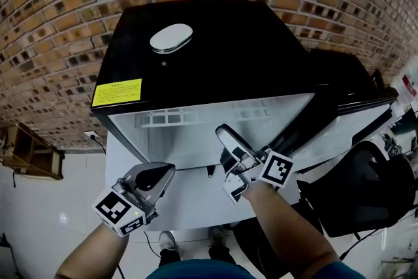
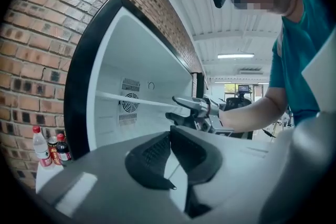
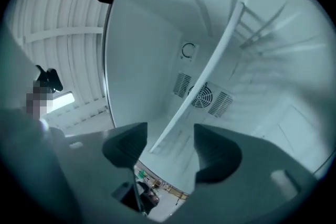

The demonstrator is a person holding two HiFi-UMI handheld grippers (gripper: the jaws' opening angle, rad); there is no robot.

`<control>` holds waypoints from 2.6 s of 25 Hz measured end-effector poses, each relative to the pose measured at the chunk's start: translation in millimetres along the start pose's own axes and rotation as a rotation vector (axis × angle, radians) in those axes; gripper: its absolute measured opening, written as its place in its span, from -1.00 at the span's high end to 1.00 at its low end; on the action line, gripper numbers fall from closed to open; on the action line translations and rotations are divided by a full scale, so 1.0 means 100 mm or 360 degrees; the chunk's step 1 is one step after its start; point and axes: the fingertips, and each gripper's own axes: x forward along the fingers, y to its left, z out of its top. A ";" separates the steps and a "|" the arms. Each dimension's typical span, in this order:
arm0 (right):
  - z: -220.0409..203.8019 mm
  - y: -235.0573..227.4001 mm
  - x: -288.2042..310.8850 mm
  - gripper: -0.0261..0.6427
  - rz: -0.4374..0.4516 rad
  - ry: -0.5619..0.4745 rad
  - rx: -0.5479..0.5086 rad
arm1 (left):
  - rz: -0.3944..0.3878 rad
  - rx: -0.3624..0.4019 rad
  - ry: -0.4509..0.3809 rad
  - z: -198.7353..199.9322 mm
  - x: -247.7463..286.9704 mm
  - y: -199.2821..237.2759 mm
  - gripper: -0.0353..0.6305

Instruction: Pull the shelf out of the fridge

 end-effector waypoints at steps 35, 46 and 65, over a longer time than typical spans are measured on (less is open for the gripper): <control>0.30 -0.37 0.46 0.73 -0.0138 -0.0219 0.0465 | 0.0008 0.0007 0.0008 -0.09 -0.04 0.03 0.95; 0.16 -0.22 0.23 0.75 -0.0116 -0.0207 0.0516 | 0.0008 0.0071 0.0037 -0.11 -0.19 -0.05 0.95; -0.12 0.03 -0.26 0.79 -0.0096 -0.0257 0.0608 | 0.0169 0.0089 0.0018 -0.03 -1.16 0.06 0.95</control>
